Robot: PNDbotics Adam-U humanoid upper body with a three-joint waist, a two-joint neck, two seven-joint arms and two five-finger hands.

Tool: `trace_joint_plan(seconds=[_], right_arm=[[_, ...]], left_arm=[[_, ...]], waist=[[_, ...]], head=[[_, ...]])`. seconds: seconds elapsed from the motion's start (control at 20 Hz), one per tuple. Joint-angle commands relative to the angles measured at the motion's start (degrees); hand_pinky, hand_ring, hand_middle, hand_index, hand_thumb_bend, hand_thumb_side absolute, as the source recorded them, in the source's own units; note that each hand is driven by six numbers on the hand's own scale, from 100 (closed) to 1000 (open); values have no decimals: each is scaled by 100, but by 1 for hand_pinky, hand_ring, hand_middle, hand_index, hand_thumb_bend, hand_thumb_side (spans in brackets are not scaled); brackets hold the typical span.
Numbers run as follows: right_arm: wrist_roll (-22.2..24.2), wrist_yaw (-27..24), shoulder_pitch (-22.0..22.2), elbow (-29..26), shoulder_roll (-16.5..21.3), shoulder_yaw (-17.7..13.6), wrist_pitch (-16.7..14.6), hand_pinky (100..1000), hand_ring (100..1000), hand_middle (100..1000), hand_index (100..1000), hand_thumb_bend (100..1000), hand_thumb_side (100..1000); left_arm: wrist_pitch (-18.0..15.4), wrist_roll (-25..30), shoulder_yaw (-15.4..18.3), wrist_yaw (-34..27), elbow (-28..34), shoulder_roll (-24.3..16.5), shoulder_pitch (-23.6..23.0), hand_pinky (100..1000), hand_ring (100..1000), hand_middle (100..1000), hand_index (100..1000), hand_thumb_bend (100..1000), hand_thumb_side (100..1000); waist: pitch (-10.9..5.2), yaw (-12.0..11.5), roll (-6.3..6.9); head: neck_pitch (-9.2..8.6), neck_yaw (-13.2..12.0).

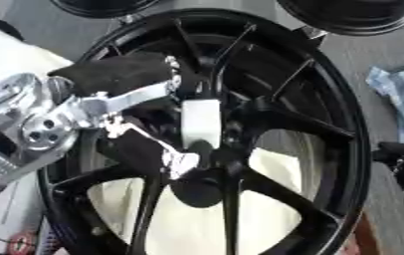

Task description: Pull the pin out of the wheel hub.

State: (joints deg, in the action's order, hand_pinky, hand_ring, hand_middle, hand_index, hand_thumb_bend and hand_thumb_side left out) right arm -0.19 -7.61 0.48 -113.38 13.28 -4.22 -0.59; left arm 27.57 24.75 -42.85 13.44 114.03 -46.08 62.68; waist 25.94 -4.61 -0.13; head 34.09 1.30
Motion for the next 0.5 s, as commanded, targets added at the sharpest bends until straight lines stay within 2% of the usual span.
trace_joint_plan(seconds=[0.05, 0.15, 0.5], right_arm=[[2, -31, -3, -121, 32, -33, 2, 1000, 741, 606, 714, 100, 834], [4, -35, 5, -121, 36, -35, -2, 1000, 741, 606, 714, 100, 832], [11, -62, 15, -121, 54, -41, -7, 1000, 741, 606, 714, 100, 827]], left_arm=[[32, -44, 94, -79, 57, -123, 102, 759, 666, 457, 528, 102, 235], [31, -63, 117, -124, 57, -152, 104, 753, 652, 447, 506, 100, 176], [-18, -312, 278, -318, 57, -211, 119, 739, 633, 434, 407, 100, 199]], waist=[[-154, -1, -2], [-167, -2, -4], [-210, -17, -1]], head=[[-21, -16], [-8, -22], [25, -45]])
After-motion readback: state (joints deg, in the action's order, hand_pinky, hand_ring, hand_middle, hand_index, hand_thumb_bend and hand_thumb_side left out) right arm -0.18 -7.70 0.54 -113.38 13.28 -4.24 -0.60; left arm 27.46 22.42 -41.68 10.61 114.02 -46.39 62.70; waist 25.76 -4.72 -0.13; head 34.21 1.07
